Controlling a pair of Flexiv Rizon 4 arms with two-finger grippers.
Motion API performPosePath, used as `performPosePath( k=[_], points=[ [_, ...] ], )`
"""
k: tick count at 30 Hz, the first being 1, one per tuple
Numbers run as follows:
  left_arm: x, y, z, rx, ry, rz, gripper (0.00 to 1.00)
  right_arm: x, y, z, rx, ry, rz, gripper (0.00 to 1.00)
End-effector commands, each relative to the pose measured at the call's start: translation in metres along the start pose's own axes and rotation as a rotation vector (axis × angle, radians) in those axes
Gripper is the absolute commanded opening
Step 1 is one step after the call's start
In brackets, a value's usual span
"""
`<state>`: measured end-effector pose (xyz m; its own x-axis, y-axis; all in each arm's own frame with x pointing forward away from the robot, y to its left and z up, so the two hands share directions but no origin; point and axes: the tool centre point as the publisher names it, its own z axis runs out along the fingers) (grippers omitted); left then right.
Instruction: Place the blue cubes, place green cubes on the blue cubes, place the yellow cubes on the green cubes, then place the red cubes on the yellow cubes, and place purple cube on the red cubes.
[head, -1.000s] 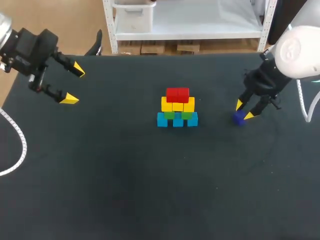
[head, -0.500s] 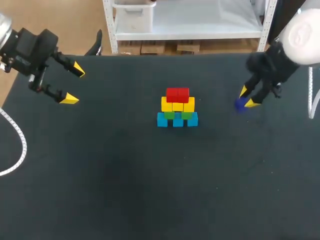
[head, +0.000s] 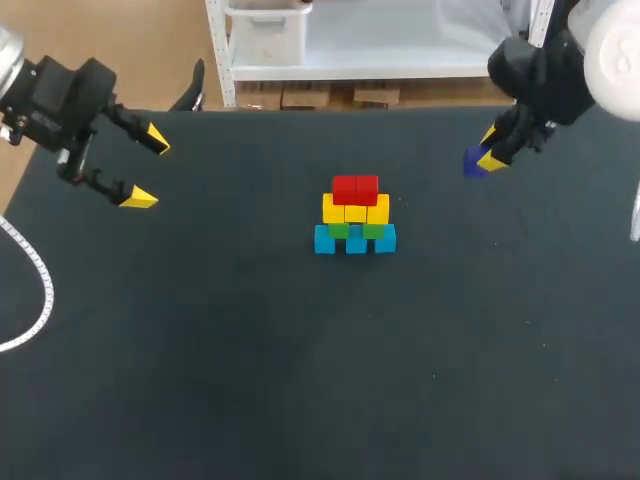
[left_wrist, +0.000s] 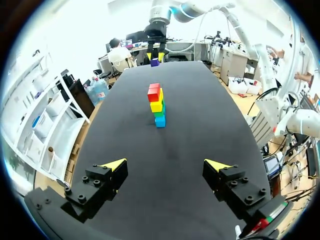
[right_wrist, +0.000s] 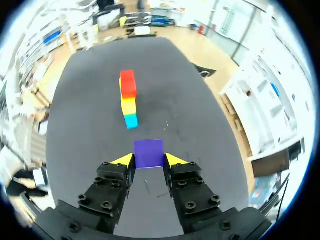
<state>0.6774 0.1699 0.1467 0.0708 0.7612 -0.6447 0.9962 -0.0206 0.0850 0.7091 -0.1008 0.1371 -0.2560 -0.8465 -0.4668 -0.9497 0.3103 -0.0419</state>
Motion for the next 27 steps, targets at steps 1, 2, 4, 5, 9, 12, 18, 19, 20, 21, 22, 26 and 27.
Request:
performPosePath(
  k=[1,2,4,5,9,12,18,19,20,21,22,26,27],
  points=[
    [0.001,0.0,0.0,0.0,-0.003,0.004,1.0,-0.009,0.021,-0.003,0.214,-0.026,0.058,0.0],
    [0.001,0.0,0.0,0.0,-0.003,0.004,1.0,-0.014,0.024,-0.003,0.217,-0.028,0.056,0.0],
    [0.001,0.0,0.0,0.0,-0.003,0.004,1.0,-0.023,0.028,-0.001,0.219,-0.031,0.047,0.0],
    [0.001,0.0,0.0,0.0,-0.003,0.004,1.0,-0.028,0.03,0.001,0.218,-0.03,0.039,0.0],
    [0.001,0.0,0.0,0.0,-0.003,0.004,1.0,-0.047,0.035,0.009,0.21,-0.026,0.021,0.0],
    [0.001,0.0,0.0,0.0,-0.003,0.004,1.0,-0.06,0.037,0.013,0.205,-0.021,0.009,0.0],
    [0.001,0.0,0.0,0.0,-0.003,0.004,1.0,-0.083,0.042,0.019,0.185,-0.021,-0.035,0.0],
    [0.001,0.0,0.0,0.0,-0.003,0.004,1.0,-0.086,0.043,0.021,0.17,-0.019,-0.049,0.0],
    [0.001,0.0,0.0,0.0,-0.003,0.004,1.0,-0.088,0.044,0.022,0.154,-0.016,-0.06,0.0],
    [0.001,0.0,0.0,0.0,-0.003,0.004,1.0,-0.092,0.046,0.025,0.137,-0.012,-0.078,0.0],
    [0.001,0.0,0.0,0.0,-0.003,0.004,1.0,-0.095,0.047,0.028,0.118,-0.006,-0.095,0.0],
    [0.001,0.0,0.0,0.0,-0.003,0.004,1.0,-0.106,0.052,0.036,0.06,0.007,-0.144,0.0],
    [0.001,0.0,0.0,0.0,-0.003,0.004,1.0,-0.108,0.053,0.037,0.054,0.012,-0.155,0.0]
  ],
)
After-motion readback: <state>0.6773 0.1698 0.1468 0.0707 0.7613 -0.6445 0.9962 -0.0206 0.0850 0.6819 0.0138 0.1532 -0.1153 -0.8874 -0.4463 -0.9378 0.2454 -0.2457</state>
